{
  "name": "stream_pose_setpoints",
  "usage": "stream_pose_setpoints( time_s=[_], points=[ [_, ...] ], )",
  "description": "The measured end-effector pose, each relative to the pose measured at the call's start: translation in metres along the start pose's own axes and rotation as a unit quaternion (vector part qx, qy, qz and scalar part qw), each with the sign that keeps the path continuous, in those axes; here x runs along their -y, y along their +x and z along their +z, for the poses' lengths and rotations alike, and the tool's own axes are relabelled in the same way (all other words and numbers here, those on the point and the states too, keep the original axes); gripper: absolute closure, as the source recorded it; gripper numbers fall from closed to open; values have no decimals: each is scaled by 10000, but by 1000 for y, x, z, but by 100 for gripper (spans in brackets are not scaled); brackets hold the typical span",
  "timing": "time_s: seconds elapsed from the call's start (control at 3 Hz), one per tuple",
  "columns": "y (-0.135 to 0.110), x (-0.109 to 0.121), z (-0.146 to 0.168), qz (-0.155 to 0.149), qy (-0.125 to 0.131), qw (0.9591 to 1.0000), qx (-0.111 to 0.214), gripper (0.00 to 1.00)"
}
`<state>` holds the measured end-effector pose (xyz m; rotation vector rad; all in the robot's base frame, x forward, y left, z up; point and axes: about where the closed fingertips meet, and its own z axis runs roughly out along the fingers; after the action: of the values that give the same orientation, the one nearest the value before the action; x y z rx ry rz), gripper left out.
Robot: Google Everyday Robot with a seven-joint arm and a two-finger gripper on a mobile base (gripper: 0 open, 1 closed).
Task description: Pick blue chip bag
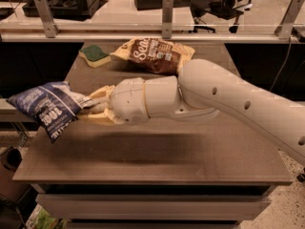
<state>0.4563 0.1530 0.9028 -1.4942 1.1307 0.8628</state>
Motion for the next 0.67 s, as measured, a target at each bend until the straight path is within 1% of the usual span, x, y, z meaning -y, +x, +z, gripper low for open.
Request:
stream_pose_setpoints(
  time_s=[0.33,0.67],
  points=[
    [-23,5,-25,-227,184,9996,42,100],
    [-43,22,-65,-451,481,9975,267,100]
  ],
)
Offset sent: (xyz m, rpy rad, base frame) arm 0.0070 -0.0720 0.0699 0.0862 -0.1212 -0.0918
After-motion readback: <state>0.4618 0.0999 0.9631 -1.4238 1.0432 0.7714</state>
